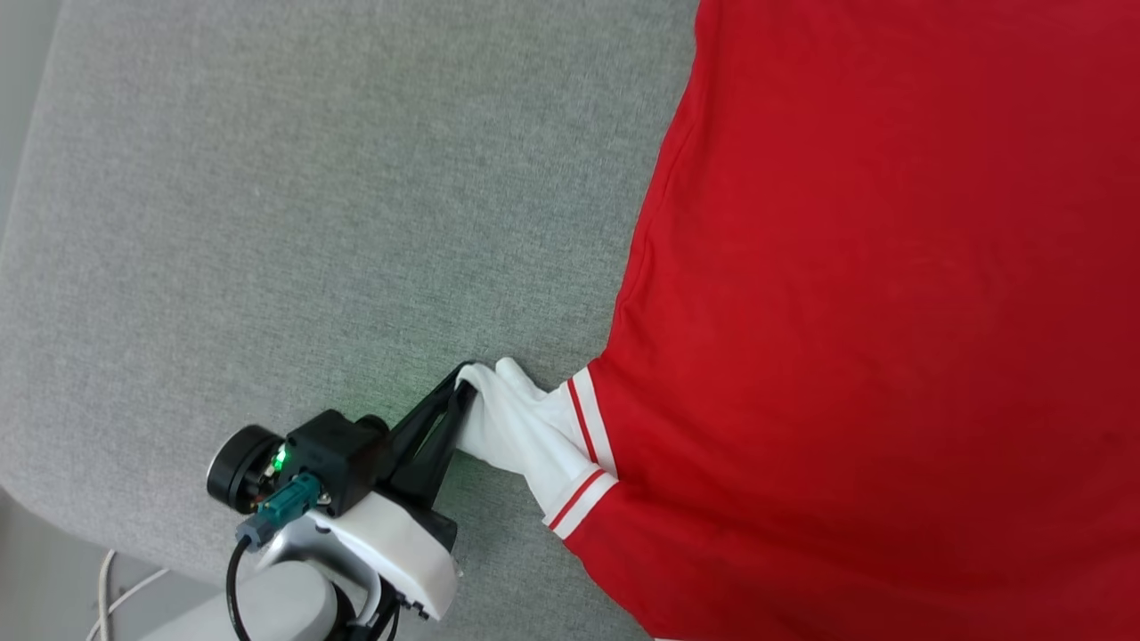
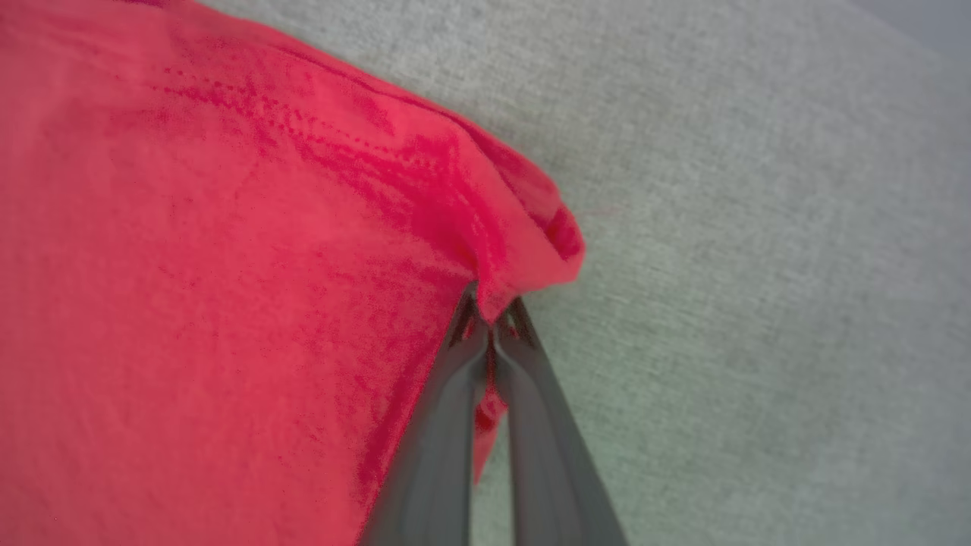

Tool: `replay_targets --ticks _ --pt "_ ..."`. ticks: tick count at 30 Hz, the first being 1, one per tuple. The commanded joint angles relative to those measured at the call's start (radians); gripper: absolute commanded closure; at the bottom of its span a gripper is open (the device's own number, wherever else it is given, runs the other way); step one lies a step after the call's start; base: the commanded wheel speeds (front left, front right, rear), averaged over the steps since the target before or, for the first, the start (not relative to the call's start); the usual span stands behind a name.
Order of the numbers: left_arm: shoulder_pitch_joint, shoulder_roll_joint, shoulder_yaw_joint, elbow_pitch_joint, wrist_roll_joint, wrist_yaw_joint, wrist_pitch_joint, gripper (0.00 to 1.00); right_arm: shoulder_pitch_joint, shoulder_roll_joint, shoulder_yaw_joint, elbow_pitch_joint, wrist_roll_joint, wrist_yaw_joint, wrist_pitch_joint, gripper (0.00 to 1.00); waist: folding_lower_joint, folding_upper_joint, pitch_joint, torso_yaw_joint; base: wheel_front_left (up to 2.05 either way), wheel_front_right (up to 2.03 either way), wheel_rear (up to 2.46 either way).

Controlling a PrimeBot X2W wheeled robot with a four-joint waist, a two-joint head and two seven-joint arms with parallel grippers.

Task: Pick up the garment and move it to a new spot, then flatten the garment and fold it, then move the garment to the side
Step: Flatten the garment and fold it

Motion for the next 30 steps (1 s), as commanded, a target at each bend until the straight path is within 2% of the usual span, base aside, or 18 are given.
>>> replay_targets --ticks 1,5,7,14,20,23,26,30 --pt "0.017 0.003 0.002 0.007 -0.003 0.005 0.001 1.0 0.033 0.004 0.006 0.017 -0.004 0.0 -0.002 1.0 0.0 0.0 -0.035 -0.015 0.0 0.0 0.0" --pt "0.038 0.01 0.005 0.013 -0.011 0.014 0.0 1.0 0.031 0.007 0.02 -0.004 0.029 0.0 -0.043 1.0 0.0 0.0 -0.11 -0.043 0.0 0.0 0.0" --pt "0.052 0.01 0.006 0.014 -0.015 0.016 0.0 1.0 0.057 -0.014 0.046 -0.023 0.057 -0.001 -0.06 1.0 0.0 0.0 -0.148 -0.058 0.0 0.0 0.0" --pt "0.111 0.021 0.004 0.028 -0.044 0.028 0.0 1.0 0.23 -0.146 0.15 -0.157 0.19 -0.001 -0.103 1.0 0.0 0.0 -0.274 -0.122 0.0 0.0 0.0" --pt "0.164 0.049 0.013 0.036 -0.065 0.042 0.0 1.0 0.473 -0.271 0.176 -0.294 0.302 -0.001 -0.163 1.0 0.0 0.0 -0.352 -0.175 0.0 0.0 0.0" --pt "0.184 0.06 0.013 0.035 -0.068 0.047 0.0 1.0 0.62 -0.31 0.166 -0.334 0.342 -0.001 -0.206 1.0 0.0 0.0 -0.38 -0.195 0.0 0.0 0.0" --pt "0.2 0.066 0.015 0.032 -0.072 0.052 0.0 1.0 0.783 -0.334 0.156 -0.351 0.377 -0.001 -0.25 1.0 0.0 0.0 -0.4 -0.21 0.0 0.0 0.0" --pt "0.219 0.069 0.02 0.027 -0.072 0.058 -0.001 1.0 0.993 -0.318 0.136 -0.342 0.407 -0.001 -0.325 1.0 0.0 0.0 -0.411 -0.225 0.0 0.0 0.0"
